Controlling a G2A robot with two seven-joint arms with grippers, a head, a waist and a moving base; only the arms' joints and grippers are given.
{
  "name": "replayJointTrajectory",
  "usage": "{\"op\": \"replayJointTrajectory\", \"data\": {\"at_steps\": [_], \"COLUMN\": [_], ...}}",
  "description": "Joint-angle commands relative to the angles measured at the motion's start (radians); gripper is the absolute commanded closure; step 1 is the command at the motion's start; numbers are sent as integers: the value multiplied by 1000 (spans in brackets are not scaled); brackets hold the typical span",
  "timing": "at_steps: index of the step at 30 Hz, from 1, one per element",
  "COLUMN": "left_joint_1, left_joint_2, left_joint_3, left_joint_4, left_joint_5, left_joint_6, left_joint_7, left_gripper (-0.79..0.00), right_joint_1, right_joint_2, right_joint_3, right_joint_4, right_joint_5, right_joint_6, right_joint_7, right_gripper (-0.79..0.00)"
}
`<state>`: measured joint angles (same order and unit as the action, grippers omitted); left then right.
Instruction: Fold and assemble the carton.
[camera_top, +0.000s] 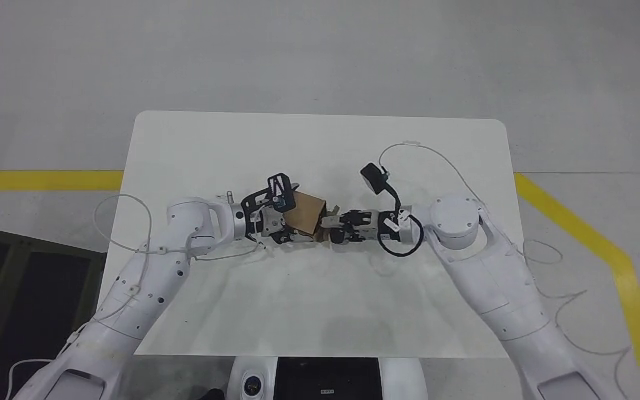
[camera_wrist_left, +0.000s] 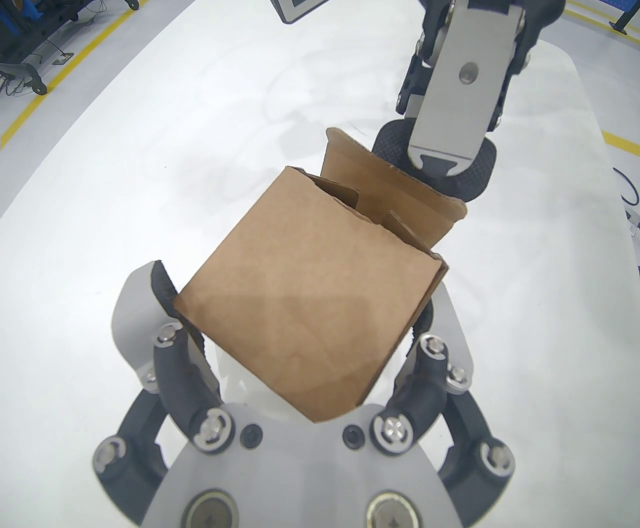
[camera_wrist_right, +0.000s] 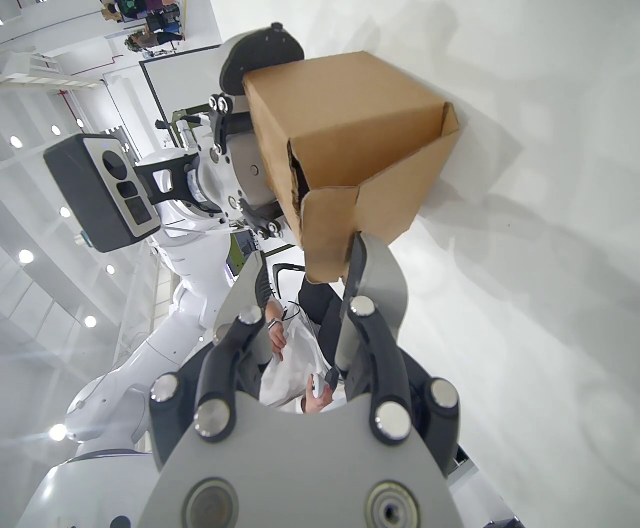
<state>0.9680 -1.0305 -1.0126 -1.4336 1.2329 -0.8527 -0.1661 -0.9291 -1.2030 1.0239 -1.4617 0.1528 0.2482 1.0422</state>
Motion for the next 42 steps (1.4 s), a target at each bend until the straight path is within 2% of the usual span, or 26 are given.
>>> {"op": "replayJointTrajectory", "data": {"at_steps": [1,7,9,15,30,35,38,42], "left_joint_1": [0,1,1,0,-1,1,2,3], "left_joint_2": [0,0,-1,-2,-4,-4,-4,-4], "left_joint_3": [-1,-1,-1,0,-1,-1,-2,-2], "left_joint_4": [-1,-1,0,3,3,1,2,1], "left_joint_5": [1,2,3,1,4,6,5,6], "left_joint_6": [-2,-7,-8,-10,-11,-12,-12,-12], "left_joint_7": [-1,-6,-7,-11,-14,-15,-16,-19], "left_gripper": [-785,-785,-785,-785,-785,-785,-785,-785], "right_joint_1": [4,15,16,17,13,14,17,20], "right_joint_2": [-4,-9,-9,-9,-9,-10,-11,-10], "right_joint_3": [-3,-10,-11,-14,-13,-15,-18,-23], "right_joint_4": [11,29,34,52,70,79,84,90], "right_joint_5": [26,52,54,59,86,102,103,92], "right_joint_6": [-13,-32,-33,-27,-27,-35,-33,-24], "right_joint_7": [-17,-41,-45,-53,-75,-76,-74,-76], "right_gripper": [-329,-317,-271,-234,-222,-194,-123,-108]}}
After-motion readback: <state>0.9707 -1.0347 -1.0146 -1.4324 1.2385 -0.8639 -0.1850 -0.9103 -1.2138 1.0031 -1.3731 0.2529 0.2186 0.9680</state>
